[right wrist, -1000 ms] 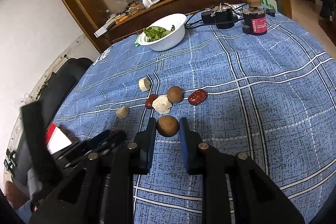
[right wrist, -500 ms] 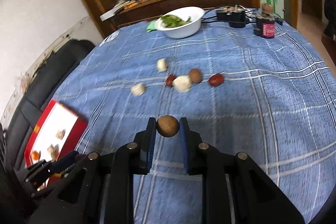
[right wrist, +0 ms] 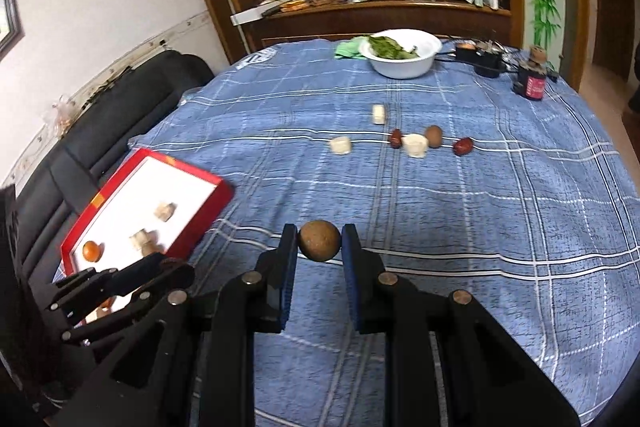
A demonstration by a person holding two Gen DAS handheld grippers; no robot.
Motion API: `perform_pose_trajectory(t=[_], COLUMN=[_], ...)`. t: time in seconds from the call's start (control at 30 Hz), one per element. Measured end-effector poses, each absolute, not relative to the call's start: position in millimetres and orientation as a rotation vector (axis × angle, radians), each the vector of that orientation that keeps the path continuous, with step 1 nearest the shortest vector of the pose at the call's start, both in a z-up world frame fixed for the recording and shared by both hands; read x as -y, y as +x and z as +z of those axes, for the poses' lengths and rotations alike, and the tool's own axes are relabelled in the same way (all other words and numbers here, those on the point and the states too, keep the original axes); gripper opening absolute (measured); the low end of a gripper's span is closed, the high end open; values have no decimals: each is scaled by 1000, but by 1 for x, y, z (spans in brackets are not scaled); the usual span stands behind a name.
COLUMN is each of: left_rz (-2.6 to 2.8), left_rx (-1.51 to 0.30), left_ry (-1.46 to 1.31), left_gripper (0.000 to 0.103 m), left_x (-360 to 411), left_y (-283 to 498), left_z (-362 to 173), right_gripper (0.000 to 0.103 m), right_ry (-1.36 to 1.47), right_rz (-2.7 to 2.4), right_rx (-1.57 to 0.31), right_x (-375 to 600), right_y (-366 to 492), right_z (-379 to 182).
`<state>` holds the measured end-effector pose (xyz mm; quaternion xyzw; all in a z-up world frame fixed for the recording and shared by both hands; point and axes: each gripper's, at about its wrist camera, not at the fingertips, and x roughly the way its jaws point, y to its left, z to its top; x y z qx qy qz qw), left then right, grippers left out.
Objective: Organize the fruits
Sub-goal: 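Carry the red date with the left tool while the right tool carries the brown fruit over the tray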
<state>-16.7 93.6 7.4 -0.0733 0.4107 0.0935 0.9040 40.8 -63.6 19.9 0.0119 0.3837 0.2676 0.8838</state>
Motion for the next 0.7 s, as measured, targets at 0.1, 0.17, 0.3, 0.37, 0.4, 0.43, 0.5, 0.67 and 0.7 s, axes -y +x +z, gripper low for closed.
perform_pose_trajectory(t=[0.1,0.17,0.3,0.37,0.4,0.43,0.5,0.67,0.7], left_rz=[215,227,258,270,278,285,298,330,335], left_rx=[-843,-842,-837,-835,-834,-833,-833,-833,-834], left_ry=[-165,-171,-194,-197,-198,-201,-212,-228,-232], left_gripper=[28,28,28,28,28,28,28,28,28], left_x=[-105,-111,-124,-129,-131,-134,-141,-155,-159], left_y=[-23,-27,-32,-34,-35,-36,-39,-43,-44], left_z=[9,10,11,12,12,12,12,11,11], right_gripper=[24,24,24,24,24,24,24,24,24], right_ry=[24,13,-20,-39,-48,-54,-65,-81,-84], right_rz=[579,593,626,644,653,661,679,713,721], right_rx=[-789,-783,-774,-768,-764,-762,-755,-748,-749], right_x=[55,49,36,29,25,22,16,3,0], right_y=[33,27,16,11,7,5,1,-5,-7], right_z=[23,25,27,28,29,30,31,33,33])
